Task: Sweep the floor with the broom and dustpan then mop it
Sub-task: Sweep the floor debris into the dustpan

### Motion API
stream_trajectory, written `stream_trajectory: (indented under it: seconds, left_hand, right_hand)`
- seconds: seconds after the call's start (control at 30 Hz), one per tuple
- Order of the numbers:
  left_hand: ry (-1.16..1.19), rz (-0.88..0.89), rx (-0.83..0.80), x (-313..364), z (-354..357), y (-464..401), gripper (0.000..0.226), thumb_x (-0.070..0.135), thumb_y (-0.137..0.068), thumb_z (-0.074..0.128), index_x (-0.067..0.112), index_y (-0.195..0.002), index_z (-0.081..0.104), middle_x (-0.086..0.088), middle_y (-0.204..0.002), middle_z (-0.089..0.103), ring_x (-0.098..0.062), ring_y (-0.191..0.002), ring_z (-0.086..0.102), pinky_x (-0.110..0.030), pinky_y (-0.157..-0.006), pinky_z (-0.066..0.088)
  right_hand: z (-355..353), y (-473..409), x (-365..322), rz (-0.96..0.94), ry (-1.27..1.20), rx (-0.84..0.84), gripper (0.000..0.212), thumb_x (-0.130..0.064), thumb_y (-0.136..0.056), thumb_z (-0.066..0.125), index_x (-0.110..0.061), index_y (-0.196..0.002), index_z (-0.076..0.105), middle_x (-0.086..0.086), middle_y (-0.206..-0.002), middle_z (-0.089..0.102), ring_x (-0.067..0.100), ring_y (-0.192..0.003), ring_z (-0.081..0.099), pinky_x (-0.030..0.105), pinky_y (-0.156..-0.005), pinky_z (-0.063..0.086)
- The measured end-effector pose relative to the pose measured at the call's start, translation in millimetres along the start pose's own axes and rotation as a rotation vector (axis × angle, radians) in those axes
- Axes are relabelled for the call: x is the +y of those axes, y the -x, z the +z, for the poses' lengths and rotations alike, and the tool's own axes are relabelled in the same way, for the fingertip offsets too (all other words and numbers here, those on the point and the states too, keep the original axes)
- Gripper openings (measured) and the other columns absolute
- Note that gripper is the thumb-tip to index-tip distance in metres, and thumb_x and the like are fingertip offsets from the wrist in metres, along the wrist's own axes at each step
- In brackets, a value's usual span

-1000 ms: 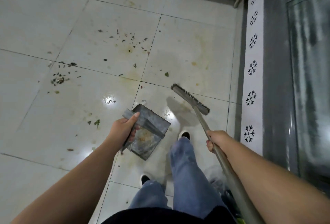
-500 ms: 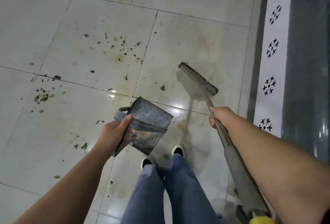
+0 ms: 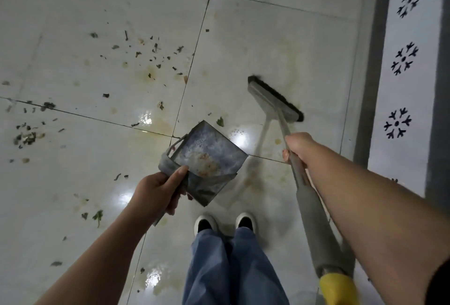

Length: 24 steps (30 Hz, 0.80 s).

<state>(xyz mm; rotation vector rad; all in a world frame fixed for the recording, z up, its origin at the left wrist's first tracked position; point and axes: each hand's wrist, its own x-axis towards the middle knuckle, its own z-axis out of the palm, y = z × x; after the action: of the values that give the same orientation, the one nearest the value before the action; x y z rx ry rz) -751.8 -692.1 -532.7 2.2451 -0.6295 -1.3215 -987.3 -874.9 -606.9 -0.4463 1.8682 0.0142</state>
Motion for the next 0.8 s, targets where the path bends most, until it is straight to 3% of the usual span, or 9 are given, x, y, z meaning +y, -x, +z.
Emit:
stream_trajectory:
  seconds: [0.13,0.2,0.4,0.47,0.57,0.67,0.8]
  left_hand:
    - [0.005,-0.051,0.024,-11,-13,1,0.048,0.041,-0.085,0.058,0.009,-0.049,0.058,-0.001,-0.034,0.051,-0.006,-0.028,0.044,-0.011,-0.034,0.037]
    - [-0.005,-0.118,0.036,-16,-24,5,0.049,0.044,-0.084,0.058,0.007,-0.052,0.059,0.0,-0.034,0.052,-0.007,-0.028,0.045,-0.012,-0.034,0.038]
    - [-0.035,-0.204,0.067,-31,-55,25,0.046,0.043,-0.085,0.057,0.003,-0.061,0.062,0.001,-0.034,0.055,-0.004,-0.027,0.047,-0.009,-0.034,0.039]
    - [-0.023,-0.213,0.085,-35,-63,28,0.046,0.042,-0.085,0.058,0.003,-0.061,0.062,0.0,-0.034,0.053,-0.005,-0.027,0.046,-0.01,-0.034,0.04]
    - [0.008,-0.252,0.086,-44,-74,33,0.045,0.041,-0.085,0.058,0.003,-0.063,0.063,0.001,-0.034,0.053,-0.009,-0.031,0.047,-0.013,-0.034,0.042]
    - [-0.019,-0.268,0.069,-55,-85,39,0.048,0.043,-0.085,0.056,-0.001,-0.067,0.064,0.001,-0.033,0.052,-0.008,-0.031,0.048,-0.012,-0.035,0.042]
    - [-0.015,-0.27,0.061,-73,-97,48,0.046,0.041,-0.087,0.054,0.002,-0.064,0.062,0.002,-0.032,0.051,-0.004,-0.028,0.046,-0.012,-0.035,0.042]
  right_hand:
    - [20,10,28,0.003,0.176,-0.022,0.019,-0.002,-0.093,0.033,0.001,-0.082,0.048,0.01,-0.034,0.045,0.02,-0.036,0.041,0.022,-0.04,0.033]
    - [27,23,44,-0.003,0.253,-0.088,0.02,-0.004,-0.09,0.032,-0.004,-0.081,0.05,0.006,-0.025,0.041,0.017,-0.029,0.041,0.019,-0.037,0.034]
    - [46,79,67,-0.031,0.334,-0.268,0.025,-0.01,-0.093,0.034,-0.02,-0.084,0.055,0.004,-0.026,0.042,0.013,-0.026,0.039,0.014,-0.032,0.033]
    - [52,94,57,-0.053,0.276,-0.258,0.027,-0.006,-0.092,0.033,-0.018,-0.077,0.052,0.005,-0.028,0.041,0.012,-0.024,0.037,0.011,-0.03,0.031]
    - [64,103,29,-0.03,0.17,-0.205,0.024,-0.006,-0.093,0.033,-0.015,-0.077,0.049,0.007,-0.049,0.04,0.011,-0.022,0.033,0.01,-0.032,0.031]
    - [88,101,3,-0.043,0.226,-0.15,0.022,-0.008,-0.093,0.035,-0.014,-0.075,0.046,0.008,-0.055,0.041,0.012,-0.028,0.036,0.01,-0.032,0.032]
    - [123,106,2,-0.017,0.355,-0.167,0.029,-0.008,-0.095,0.036,-0.009,-0.066,0.039,0.007,-0.057,0.039,0.013,-0.016,0.034,0.011,-0.03,0.033]
